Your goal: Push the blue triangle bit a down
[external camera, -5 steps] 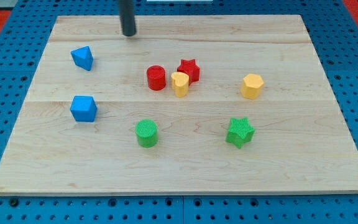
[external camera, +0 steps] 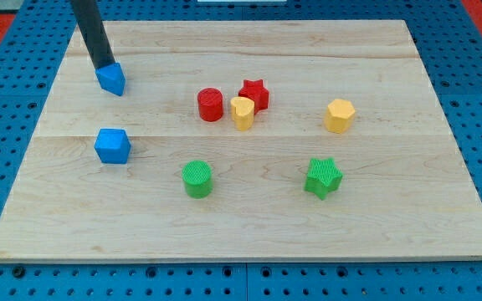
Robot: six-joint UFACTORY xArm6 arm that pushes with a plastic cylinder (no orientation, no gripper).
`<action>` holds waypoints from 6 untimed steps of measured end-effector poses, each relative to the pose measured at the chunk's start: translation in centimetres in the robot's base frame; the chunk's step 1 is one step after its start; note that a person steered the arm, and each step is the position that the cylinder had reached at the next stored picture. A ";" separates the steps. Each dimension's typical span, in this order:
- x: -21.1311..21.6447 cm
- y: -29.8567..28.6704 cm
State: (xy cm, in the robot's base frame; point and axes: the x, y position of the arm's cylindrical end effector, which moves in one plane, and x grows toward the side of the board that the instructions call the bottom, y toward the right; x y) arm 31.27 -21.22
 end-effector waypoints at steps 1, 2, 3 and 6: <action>0.5 0.6; 2.4 0.6; 4.7 0.6; 9.2 -0.2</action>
